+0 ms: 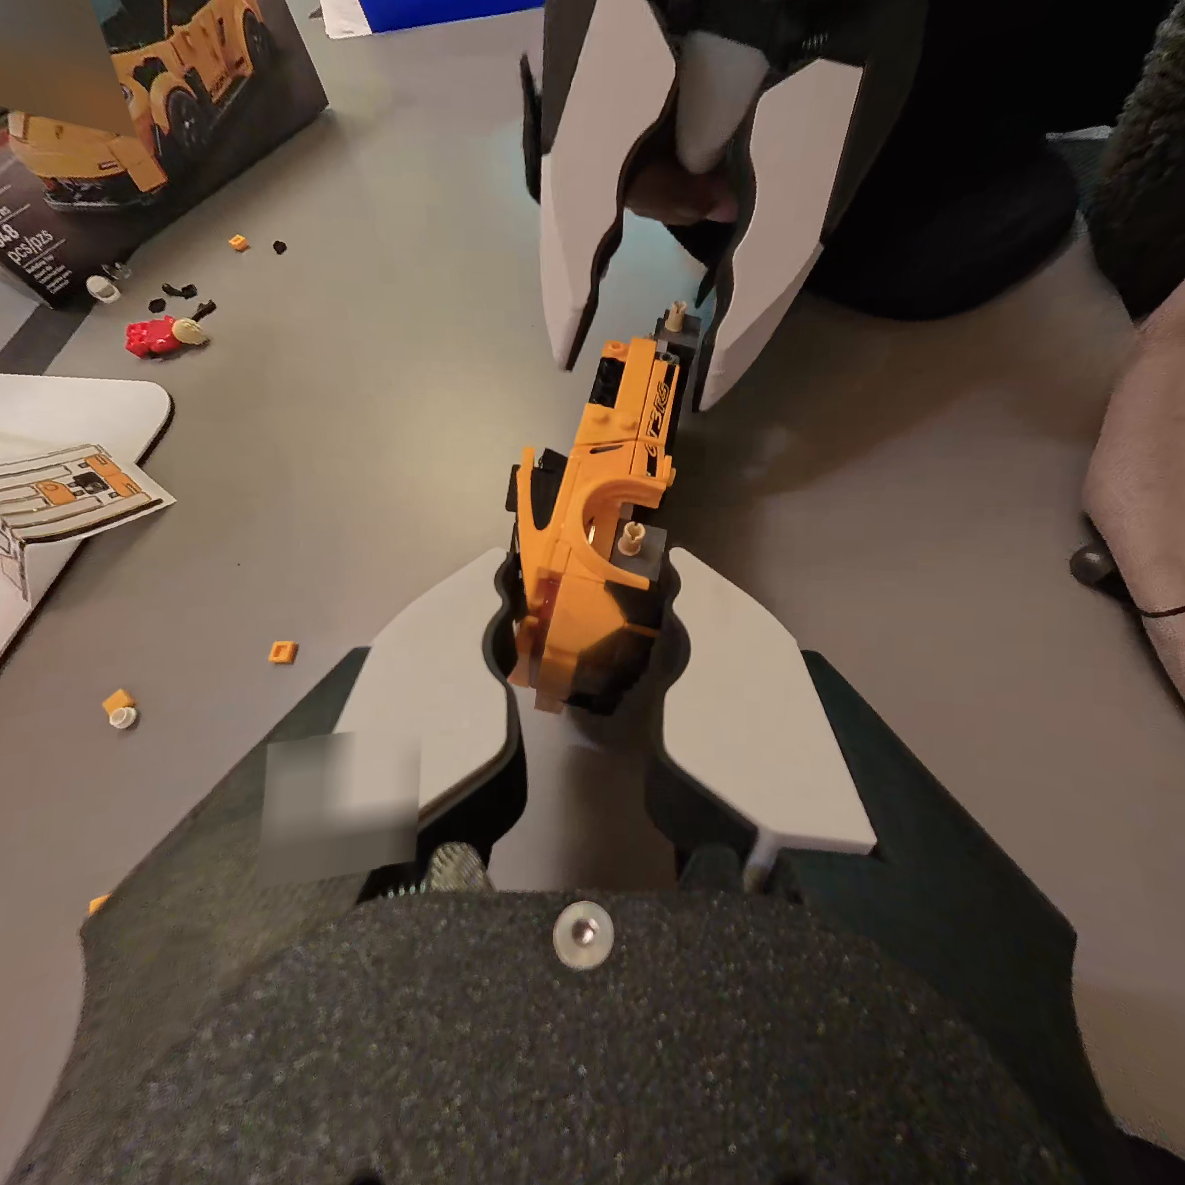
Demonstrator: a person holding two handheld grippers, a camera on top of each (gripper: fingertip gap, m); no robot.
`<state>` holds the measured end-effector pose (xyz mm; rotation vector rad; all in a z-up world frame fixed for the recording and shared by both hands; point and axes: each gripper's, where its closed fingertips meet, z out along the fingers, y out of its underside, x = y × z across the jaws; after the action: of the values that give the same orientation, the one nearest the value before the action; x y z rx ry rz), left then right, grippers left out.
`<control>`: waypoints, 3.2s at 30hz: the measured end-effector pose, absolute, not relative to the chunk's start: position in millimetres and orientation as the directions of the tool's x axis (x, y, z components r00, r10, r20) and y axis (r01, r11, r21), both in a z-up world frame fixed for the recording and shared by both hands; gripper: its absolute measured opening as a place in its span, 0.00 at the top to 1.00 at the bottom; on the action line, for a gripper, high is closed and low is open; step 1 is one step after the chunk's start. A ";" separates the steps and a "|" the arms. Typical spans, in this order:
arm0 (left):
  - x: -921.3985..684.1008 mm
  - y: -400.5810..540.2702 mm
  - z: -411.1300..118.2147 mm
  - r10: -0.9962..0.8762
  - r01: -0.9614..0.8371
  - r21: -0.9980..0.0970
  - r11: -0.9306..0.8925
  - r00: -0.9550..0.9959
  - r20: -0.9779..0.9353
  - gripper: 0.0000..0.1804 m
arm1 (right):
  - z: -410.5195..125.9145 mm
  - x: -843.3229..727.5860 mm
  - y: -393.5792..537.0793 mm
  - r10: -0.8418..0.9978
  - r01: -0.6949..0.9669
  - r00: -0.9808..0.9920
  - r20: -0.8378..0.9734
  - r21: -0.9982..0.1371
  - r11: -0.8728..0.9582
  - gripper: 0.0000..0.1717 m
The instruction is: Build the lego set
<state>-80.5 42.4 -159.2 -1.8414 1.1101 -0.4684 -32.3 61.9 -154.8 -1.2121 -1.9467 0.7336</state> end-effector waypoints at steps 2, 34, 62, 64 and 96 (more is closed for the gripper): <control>-80.1 43.1 -159.1 -0.841 -0.493 -0.849 -0.189 0.528 -0.119 0.77 | -156.8 -33.5 60.7 0.910 0.499 -0.315 0.271 -0.768 0.402 0.80; -82.5 45.9 -159.0 -0.825 -0.443 -0.860 -0.253 0.564 -0.048 0.77 | -148.6 -36.0 68.5 0.949 0.454 -0.241 0.204 -0.840 0.296 0.79; -89.5 55.2 -158.2 -0.789 -0.531 -0.839 -0.117 0.563 -0.246 0.77 | -154.8 -29.1 69.9 0.964 0.448 -0.261 0.055 -0.877 0.172 0.74; -91.8 58.8 -158.3 -0.765 -0.569 -0.820 -0.071 0.559 -0.321 0.77 | -157.5 -29.5 72.8 0.967 0.457 -0.249 0.052 -0.874 0.164 0.75; -69.0 43.1 -136.9 -0.874 -0.262 -0.945 -0.195 0.483 0.047 0.60 | -161.8 -38.2 70.7 0.962 0.420 -0.244 0.120 -0.881 0.216 0.74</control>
<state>-69.0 43.1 -136.9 -1.7178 0.9752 -0.7566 -38.2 70.7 -161.8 -1.2875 -1.7858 0.9746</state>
